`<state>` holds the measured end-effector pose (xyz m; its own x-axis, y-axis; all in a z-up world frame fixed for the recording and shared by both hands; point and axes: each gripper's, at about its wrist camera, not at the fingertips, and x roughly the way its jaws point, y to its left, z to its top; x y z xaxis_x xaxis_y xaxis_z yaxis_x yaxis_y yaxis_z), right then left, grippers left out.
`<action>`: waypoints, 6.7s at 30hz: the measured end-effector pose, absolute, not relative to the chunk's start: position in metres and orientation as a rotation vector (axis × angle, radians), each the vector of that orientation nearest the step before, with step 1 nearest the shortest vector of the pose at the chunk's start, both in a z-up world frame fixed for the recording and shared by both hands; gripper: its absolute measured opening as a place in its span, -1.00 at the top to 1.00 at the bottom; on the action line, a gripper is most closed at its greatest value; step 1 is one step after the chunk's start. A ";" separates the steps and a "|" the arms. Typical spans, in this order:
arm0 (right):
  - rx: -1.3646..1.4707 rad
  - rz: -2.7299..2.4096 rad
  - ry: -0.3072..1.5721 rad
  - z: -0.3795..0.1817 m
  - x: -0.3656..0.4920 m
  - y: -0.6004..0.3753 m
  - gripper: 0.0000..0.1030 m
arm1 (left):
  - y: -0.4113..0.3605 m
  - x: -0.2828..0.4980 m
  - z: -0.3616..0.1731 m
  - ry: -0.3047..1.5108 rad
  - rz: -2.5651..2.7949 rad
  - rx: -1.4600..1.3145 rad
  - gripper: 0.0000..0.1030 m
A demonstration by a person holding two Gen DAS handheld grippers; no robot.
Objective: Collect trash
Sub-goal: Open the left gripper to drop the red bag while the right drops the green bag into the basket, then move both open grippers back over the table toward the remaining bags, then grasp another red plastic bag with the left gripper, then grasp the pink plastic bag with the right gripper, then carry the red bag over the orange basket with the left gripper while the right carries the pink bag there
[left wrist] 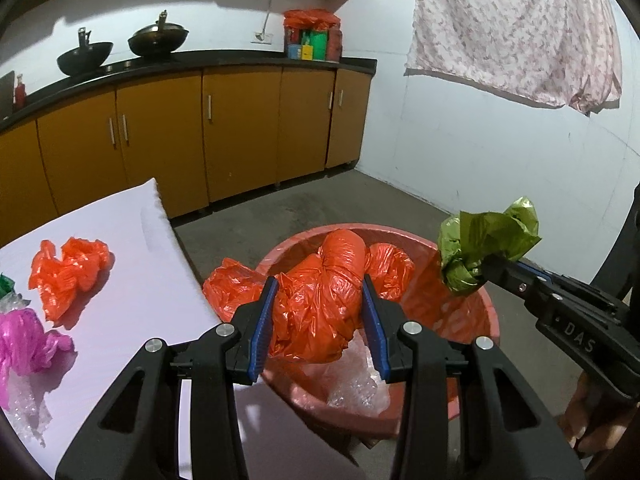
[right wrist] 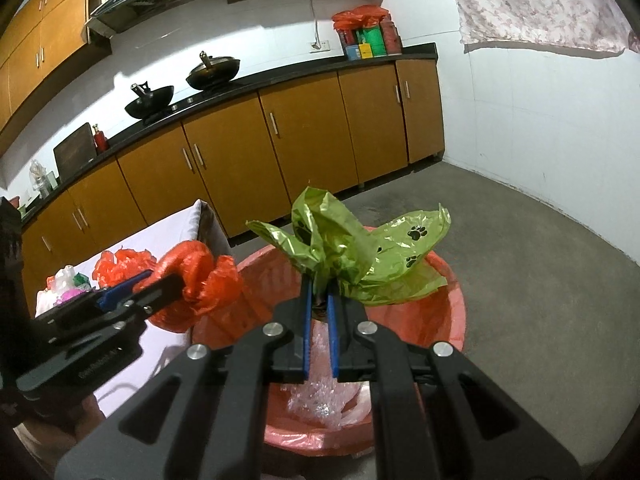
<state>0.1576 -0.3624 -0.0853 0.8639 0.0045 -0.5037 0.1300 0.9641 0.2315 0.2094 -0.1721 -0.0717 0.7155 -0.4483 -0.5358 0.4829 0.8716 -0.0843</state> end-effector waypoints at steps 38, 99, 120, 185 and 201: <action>0.235 0.035 0.510 -0.066 0.148 -0.306 0.01 | -0.053 0.171 -0.050 0.506 -0.269 -0.021 -0.66; 0.076 0.477 0.680 -0.080 0.228 -0.039 0.11 | 0.233 0.126 -0.093 0.606 0.307 -0.209 0.75; 0.075 0.469 0.740 -0.101 0.243 -0.030 0.84 | 0.232 0.123 -0.088 0.580 0.296 -0.229 0.75; 0.230 -0.017 0.474 -0.048 0.148 -0.306 0.91 | -0.056 0.188 -0.037 0.500 -0.360 -0.076 0.75; 0.284 -0.099 0.467 -0.062 0.151 -0.355 0.91 | -0.117 0.201 -0.053 0.537 -0.461 -0.019 0.75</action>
